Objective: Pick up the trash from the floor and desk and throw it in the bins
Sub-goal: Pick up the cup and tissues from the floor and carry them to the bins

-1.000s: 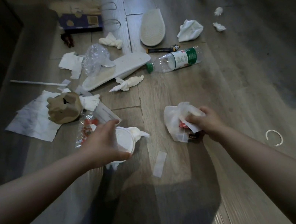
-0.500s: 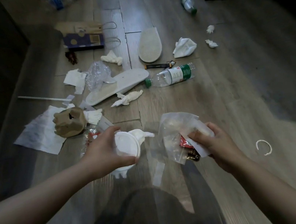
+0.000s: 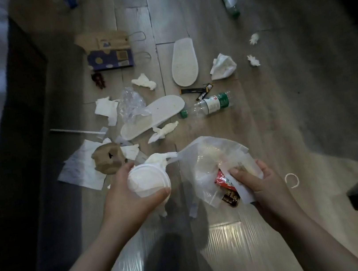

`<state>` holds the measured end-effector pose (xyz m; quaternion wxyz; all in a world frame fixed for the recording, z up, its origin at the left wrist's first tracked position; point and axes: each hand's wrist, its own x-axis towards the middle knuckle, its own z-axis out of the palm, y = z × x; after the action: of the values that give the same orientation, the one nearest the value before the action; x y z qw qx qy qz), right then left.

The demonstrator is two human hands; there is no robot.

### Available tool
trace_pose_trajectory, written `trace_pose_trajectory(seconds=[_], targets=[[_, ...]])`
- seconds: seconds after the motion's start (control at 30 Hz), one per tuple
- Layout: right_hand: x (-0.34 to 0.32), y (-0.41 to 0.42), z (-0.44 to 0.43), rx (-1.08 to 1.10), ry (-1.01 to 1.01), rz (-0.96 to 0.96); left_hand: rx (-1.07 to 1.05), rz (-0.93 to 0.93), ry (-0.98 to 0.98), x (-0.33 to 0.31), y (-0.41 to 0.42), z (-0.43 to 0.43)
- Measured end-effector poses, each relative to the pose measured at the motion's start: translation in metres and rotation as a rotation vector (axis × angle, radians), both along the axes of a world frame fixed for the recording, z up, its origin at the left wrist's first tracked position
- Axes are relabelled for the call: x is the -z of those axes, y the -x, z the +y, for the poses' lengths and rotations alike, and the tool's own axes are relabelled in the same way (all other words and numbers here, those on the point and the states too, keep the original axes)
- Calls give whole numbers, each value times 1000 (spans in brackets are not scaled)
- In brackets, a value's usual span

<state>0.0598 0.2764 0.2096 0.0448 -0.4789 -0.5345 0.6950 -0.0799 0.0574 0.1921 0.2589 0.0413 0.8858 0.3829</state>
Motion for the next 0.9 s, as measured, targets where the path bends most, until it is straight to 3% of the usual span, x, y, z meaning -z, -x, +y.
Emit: trace_pose_trajectory(seconds=[0.4, 0.6, 0.9], targets=[[-329, -43, -11, 109, 4, 106, -92, 66, -137, -345, -31, 2], [-506, -72, -5, 180, -89, 181, -9, 106, -213, -518, -61, 23], [-688, -128, -37, 320, -262, 327, 108, 195, -384, -687, -101, 23]])
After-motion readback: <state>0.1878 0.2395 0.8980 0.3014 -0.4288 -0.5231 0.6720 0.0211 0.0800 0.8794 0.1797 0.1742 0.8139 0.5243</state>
